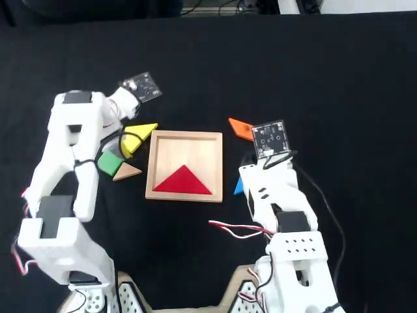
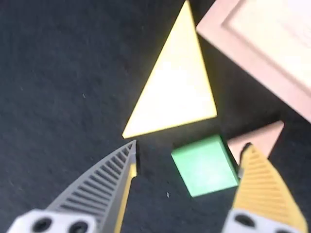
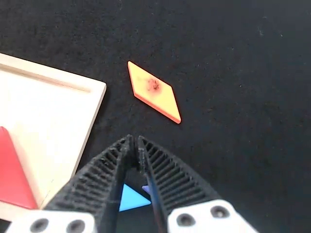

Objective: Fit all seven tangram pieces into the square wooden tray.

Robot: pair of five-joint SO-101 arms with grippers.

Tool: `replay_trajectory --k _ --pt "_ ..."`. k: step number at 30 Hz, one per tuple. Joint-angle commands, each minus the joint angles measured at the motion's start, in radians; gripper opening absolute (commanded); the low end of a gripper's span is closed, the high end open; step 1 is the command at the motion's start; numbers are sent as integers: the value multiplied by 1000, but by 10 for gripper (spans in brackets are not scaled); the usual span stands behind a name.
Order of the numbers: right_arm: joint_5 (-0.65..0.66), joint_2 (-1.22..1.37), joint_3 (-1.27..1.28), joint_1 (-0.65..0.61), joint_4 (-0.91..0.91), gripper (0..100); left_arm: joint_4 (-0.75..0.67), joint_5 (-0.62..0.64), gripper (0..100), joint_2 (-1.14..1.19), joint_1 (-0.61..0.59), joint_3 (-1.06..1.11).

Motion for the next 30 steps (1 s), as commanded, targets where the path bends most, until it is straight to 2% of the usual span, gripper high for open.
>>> replay_trajectory --k 1,4,9,18,23,30 --pt "-2 -13 -7 15 -20 15 26 -21 346 63 10 -157" --pt "-2 -13 -7 15 -20 15 29 -106 344 158 21 -219" --pt "-2 -13 -7 17 -20 15 143 -221 342 247 35 -332" --pt "29 -12 15 17 -66 15 164 -222 342 407 67 -486" --pt "34 -12 15 17 -68 15 284 -226 342 430 87 -542" --pt "34 -12 15 17 -68 15 379 -229 342 430 88 -611"
